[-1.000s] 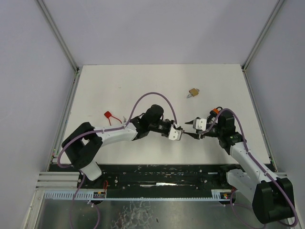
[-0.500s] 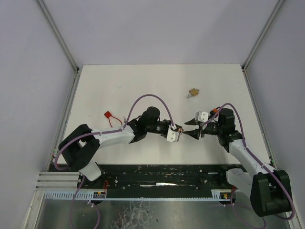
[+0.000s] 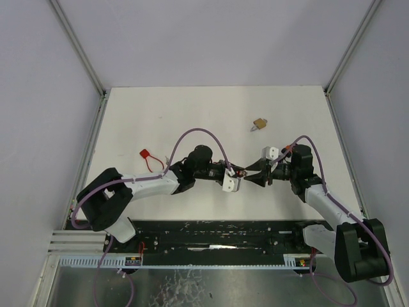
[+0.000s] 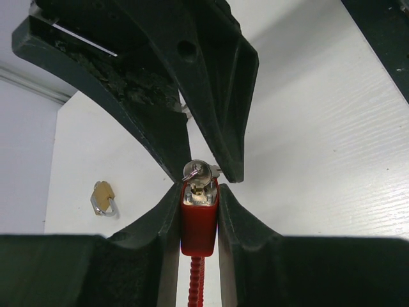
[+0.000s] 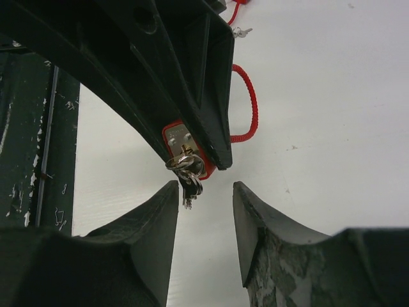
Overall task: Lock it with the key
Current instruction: Lock the lock.
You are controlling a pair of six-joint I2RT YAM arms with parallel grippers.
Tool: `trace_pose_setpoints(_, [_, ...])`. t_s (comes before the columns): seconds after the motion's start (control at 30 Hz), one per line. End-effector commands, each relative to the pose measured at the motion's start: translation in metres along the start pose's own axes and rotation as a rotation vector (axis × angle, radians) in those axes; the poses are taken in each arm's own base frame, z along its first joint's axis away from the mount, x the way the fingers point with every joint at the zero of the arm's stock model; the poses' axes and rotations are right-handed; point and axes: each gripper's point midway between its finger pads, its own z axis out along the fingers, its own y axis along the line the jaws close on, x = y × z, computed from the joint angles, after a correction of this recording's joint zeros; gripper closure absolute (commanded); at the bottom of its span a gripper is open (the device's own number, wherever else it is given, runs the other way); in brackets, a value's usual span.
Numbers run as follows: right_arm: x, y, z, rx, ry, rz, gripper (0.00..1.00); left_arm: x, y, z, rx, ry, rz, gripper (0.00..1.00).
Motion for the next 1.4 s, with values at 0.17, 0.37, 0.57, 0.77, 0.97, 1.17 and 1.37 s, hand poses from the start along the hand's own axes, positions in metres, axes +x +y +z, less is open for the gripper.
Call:
trace_pose_setpoints(0.17, [-0.008, -0.004, 0.003, -0.002, -0.032, 0.020, 0.63, -0.026, 0.030, -0.005, -0.133, -0.056, 0.121, 1.00])
trace_pose_setpoints(0.37, [-0.015, 0.004, 0.004, -0.041, -0.056, 0.006, 0.80, -0.024, 0.031, -0.004, -0.143, -0.041, 0.128, 1.00])
trace_pose_setpoints(0.57, [-0.018, 0.005, 0.002, -0.046, -0.044, -0.048, 0.96, -0.022, 0.036, -0.005, -0.168, -0.028, 0.120, 1.00])
trace_pose_setpoints(0.77, [-0.026, 0.000, -0.003, 0.009, -0.035, -0.155, 1.00, -0.017, 0.042, -0.005, -0.192, 0.005, 0.081, 1.00])
trace_pose_setpoints(0.97, [-0.024, -0.005, -0.006, 0.041, -0.016, -0.228, 0.99, -0.015, 0.044, -0.004, -0.198, 0.013, 0.069, 1.00])
trace_pose_setpoints(1.17, [-0.011, 0.004, -0.009, -0.001, 0.024, -0.362, 0.87, -0.014, 0.047, -0.005, -0.212, 0.022, 0.062, 1.00])
trace_pose_setpoints(1.37, [-0.006, 0.003, -0.012, -0.001, 0.064, -0.427, 0.69, -0.014, 0.045, -0.005, -0.203, 0.018, 0.067, 1.00])
